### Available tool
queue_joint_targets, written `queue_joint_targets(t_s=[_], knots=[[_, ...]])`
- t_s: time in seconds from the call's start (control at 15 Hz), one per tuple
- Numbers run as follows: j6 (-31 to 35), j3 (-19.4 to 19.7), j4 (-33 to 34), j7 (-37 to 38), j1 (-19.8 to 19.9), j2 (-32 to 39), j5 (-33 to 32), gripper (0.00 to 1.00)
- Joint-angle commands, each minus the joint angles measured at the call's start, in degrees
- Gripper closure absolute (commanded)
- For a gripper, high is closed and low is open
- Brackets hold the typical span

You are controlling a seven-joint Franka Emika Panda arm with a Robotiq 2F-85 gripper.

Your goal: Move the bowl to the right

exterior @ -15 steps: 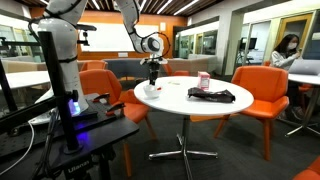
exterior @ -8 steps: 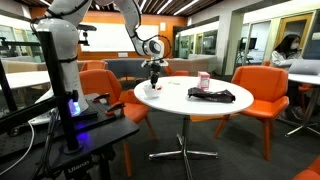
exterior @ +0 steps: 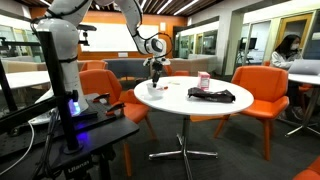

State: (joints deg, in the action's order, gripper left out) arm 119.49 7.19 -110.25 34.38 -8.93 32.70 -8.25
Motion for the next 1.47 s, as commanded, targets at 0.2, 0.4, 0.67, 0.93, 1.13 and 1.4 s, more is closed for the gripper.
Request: queue_joint_targets(t_s=[0.2,0.4,0.67,0.93,1.13,1.4], knots=[[-2.6,4.1,1.8,5.9,0.0,-0.7,-1.8,0.98],[-3.1,6.4,2.2,9.7,0.0,-0.2,-3.2,0.98],[-3.9,7.9,2.0,15.8,0.0,0.2,-6.5,0.98],[-2.6,8.5,1.0,20.5,1.0,0.4,-8.7,0.98],[-0.9,8.8,0.4,21.9,2.2,0.4,-9.5,0.98],[2.8,8.5,-0.4,20.7,4.3,0.0,-9.2,0.98]])
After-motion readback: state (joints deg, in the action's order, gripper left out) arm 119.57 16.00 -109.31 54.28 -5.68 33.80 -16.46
